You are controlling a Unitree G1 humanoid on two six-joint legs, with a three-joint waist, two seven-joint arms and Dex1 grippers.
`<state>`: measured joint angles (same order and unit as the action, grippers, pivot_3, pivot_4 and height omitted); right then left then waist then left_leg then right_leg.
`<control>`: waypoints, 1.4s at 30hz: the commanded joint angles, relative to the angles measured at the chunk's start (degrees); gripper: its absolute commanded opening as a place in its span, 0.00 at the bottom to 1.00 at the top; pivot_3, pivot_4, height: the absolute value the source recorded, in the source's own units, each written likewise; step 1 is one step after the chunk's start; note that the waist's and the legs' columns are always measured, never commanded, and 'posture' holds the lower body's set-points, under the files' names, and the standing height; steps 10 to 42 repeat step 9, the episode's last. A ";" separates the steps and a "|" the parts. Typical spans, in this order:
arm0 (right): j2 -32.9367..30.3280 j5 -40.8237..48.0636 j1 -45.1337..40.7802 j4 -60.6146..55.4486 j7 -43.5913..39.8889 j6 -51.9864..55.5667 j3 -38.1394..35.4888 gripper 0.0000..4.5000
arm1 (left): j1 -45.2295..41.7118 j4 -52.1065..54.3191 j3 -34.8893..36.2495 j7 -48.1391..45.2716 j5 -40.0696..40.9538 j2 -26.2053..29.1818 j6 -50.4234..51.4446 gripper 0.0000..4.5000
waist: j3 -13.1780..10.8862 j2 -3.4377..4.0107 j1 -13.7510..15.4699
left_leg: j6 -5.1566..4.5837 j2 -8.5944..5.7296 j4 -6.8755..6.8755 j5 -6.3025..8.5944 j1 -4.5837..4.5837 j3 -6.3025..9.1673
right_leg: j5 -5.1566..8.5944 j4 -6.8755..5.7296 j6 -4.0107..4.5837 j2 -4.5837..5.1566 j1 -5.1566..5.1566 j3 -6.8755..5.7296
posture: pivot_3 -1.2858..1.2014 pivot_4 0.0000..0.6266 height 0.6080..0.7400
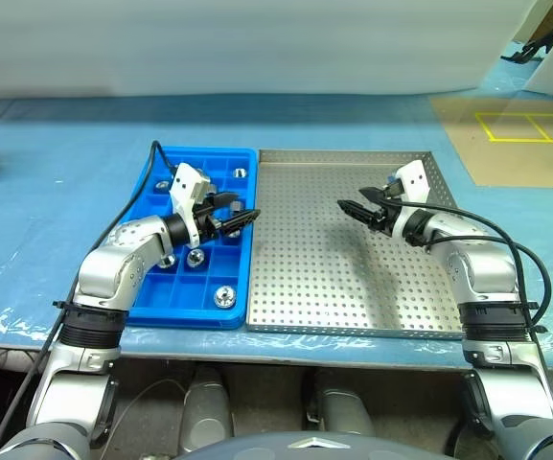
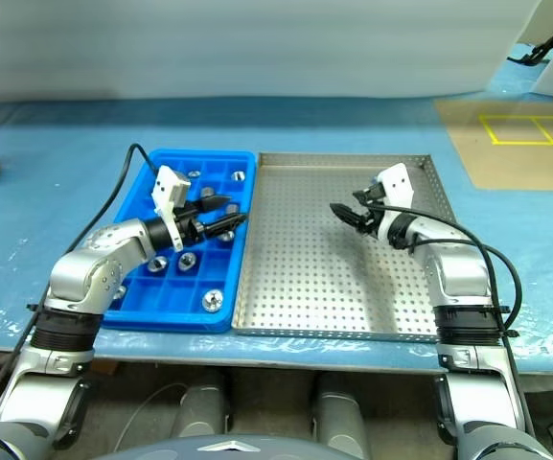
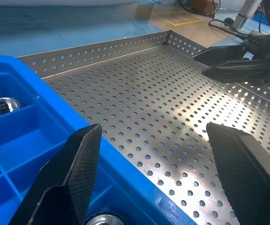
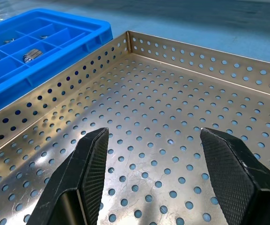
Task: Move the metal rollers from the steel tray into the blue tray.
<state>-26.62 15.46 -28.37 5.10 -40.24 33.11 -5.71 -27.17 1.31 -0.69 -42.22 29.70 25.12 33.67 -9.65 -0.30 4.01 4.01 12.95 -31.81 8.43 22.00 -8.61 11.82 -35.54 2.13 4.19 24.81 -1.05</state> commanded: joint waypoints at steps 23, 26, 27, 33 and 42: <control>-0.73 0.68 -1.09 -0.32 -0.14 -0.85 0.34 0.71 | 0.83 3.19 1.25 0.34 0.06 -0.05 -0.51 0.84 | 0.00 0.00 0.01 | -0.02 0.00 0.00 0.00 0.00 0.00 | 0.00 0.00 0.00 0.00 0.00 0.00 | 0.51 0.24 1.00; -0.73 0.68 -1.09 -0.32 -0.14 -0.85 0.34 0.71 | 0.83 3.19 1.25 0.34 0.06 -0.05 -0.51 0.84 | 0.00 0.00 0.01 | -0.02 0.00 0.00 0.00 0.00 0.00 | 0.00 0.00 0.00 0.00 0.00 0.00 | 0.51 0.24 1.00; -0.73 0.68 -1.09 -0.32 -0.14 -0.85 0.34 0.71 | 0.83 3.19 1.25 0.34 0.06 -0.05 -0.51 0.84 | 0.00 0.00 0.01 | -0.02 0.00 0.00 0.00 0.00 0.00 | 0.00 0.00 0.00 0.00 0.00 0.00 | 0.51 0.24 1.00; -0.73 0.68 -1.09 -0.32 -0.14 -0.85 0.34 0.71 | 0.83 3.19 1.25 0.34 0.06 -0.05 -0.51 0.84 | 0.00 0.00 0.01 | -0.02 0.00 0.00 0.00 0.00 0.00 | 0.00 0.00 0.00 0.00 0.00 0.00 | 0.51 0.24 1.00; -0.73 0.68 -1.09 -0.32 -0.14 -0.85 0.34 0.71 | 0.83 3.19 1.25 0.34 0.06 -0.05 -0.51 0.84 | 0.00 0.00 0.01 | -0.02 0.00 0.00 0.00 0.00 0.00 | 0.00 0.00 0.00 0.00 0.00 0.00 | 0.51 0.24 1.00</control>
